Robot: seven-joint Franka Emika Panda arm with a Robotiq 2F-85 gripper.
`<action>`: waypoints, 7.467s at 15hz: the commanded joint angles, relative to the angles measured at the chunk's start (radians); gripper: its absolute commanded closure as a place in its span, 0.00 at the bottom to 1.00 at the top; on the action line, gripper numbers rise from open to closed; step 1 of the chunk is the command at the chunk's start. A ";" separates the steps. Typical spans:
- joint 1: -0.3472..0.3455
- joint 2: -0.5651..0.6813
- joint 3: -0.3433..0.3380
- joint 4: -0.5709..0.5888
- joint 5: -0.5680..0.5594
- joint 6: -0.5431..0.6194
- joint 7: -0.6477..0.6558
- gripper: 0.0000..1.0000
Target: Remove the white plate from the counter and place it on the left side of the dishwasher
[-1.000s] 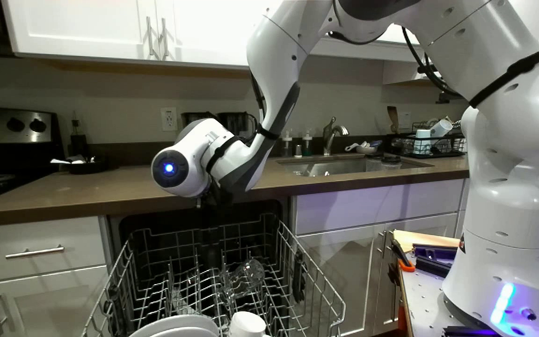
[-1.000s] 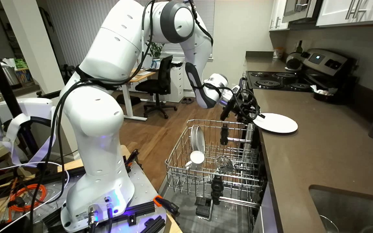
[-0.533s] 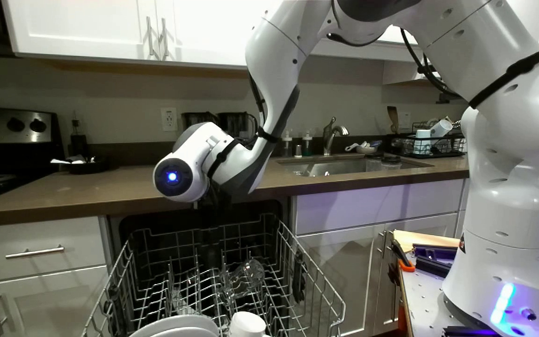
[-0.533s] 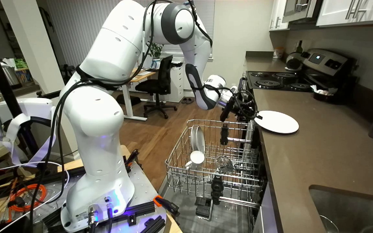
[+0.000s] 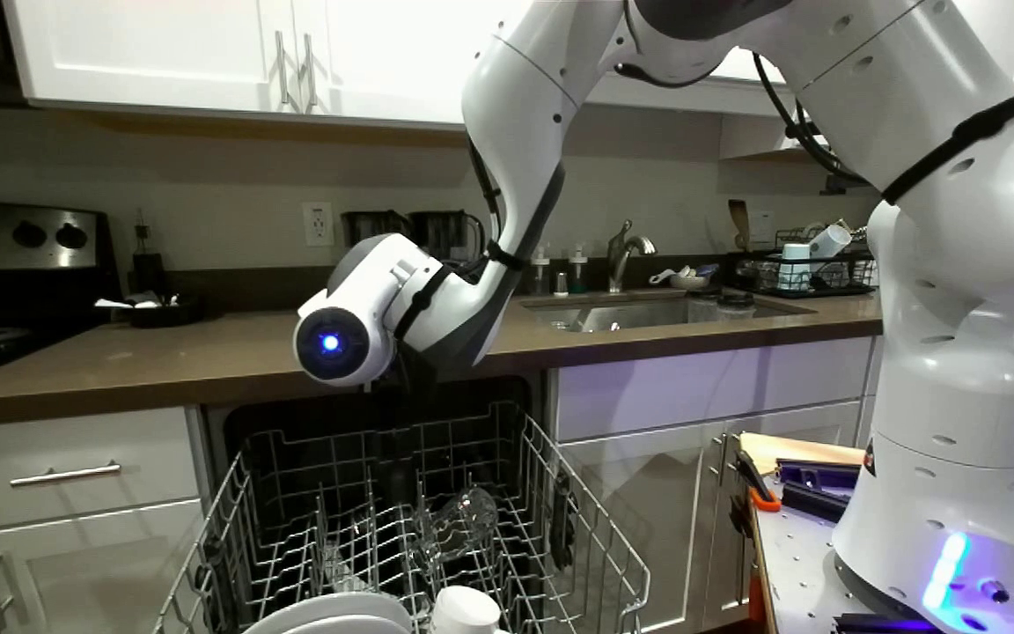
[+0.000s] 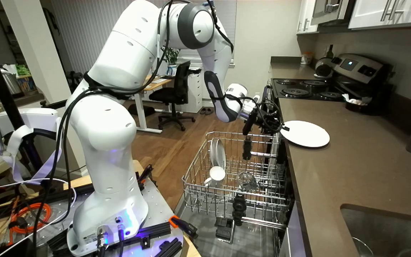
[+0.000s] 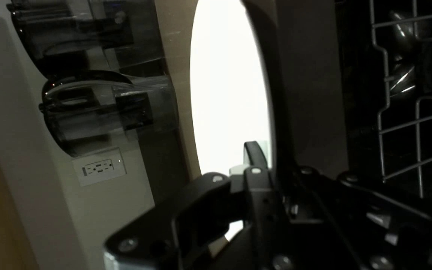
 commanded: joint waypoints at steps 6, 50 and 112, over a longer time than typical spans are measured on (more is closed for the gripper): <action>0.029 -0.087 0.038 -0.115 -0.028 -0.154 0.083 0.94; -0.097 -0.532 0.187 -0.629 1.503 0.834 -1.366 0.95; -0.119 -0.058 0.226 -0.094 1.748 0.462 -1.663 0.94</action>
